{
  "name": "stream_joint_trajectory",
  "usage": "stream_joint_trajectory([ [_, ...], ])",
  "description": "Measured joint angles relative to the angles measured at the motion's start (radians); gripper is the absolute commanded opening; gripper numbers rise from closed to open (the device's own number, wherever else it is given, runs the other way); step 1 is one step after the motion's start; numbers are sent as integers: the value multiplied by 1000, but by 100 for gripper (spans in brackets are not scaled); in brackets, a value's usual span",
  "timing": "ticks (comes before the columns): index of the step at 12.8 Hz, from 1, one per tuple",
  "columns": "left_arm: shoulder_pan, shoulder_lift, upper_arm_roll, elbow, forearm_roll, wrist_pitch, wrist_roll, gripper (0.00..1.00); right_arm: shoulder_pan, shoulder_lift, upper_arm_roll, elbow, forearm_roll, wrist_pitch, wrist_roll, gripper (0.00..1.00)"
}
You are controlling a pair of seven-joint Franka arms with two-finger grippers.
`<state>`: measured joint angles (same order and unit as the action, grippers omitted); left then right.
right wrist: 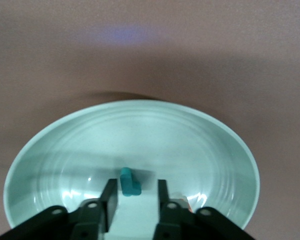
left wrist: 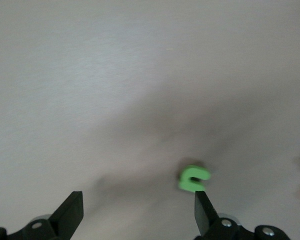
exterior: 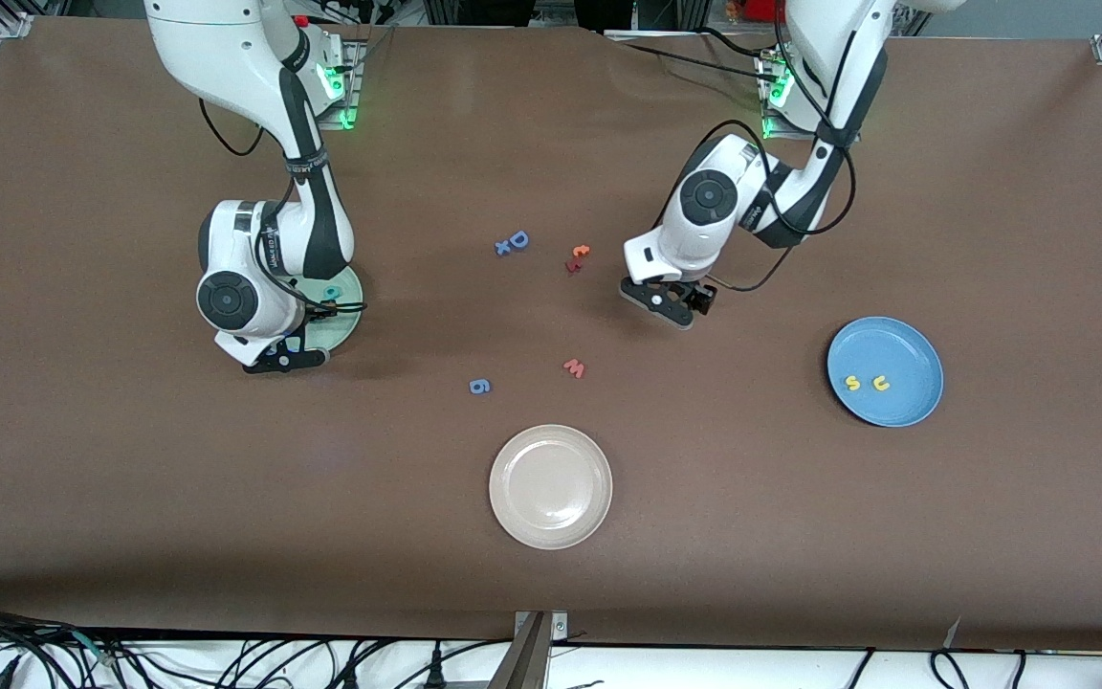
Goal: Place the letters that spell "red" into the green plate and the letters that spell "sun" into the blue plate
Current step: 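Release the teal piece while the left gripper grasps the green n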
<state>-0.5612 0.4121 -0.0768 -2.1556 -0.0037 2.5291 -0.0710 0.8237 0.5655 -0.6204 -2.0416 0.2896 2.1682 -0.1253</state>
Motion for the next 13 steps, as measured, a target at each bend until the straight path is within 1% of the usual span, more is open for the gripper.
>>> stream_joint_trajectory([
  [2, -13, 14, -28, 12, 7, 0, 0, 99, 0, 0, 0, 12, 0, 0, 0, 70],
  [3, -22, 22, -32, 17, 35, 0, 1, 99, 0, -1, 0, 19, 1, 0, 0, 73],
  [4, -30, 31, -33, 22, 90, 1, 0, 99, 0, -2, 0, 24, 1, 0, -1, 77],
  [5, -31, 40, -34, 25, 149, 2, -1, 99, 0, -6, -1, 30, 1, 0, -1, 83],
  [6, -31, 48, -33, 27, 192, 10, -1, 99, 0, -14, -4, 35, 2, 0, -1, 91],
  [7, -30, 55, -33, 29, 212, 23, 0, 99, 0, -27, -9, 41, 2, 0, -1, 98],
  [9, -30, 67, -33, 29, 221, 29, 1, 98, -2, -69, -17, 57, 3, -9, -1, 98],
  [10, -31, 74, -33, 29, 222, 31, 1, 98, -2, -96, -26, 76, 3, -47, -1, 98],
  [11, -32, 81, -34, 29, 222, 38, 2, 98, -2, -119, -42, 112, 3, -118, -1, 98],
  [13, -34, 96, -35, 29, 222, 54, 2, 97, -3, -144, -84, 224, 1, -298, -6, 98],
])
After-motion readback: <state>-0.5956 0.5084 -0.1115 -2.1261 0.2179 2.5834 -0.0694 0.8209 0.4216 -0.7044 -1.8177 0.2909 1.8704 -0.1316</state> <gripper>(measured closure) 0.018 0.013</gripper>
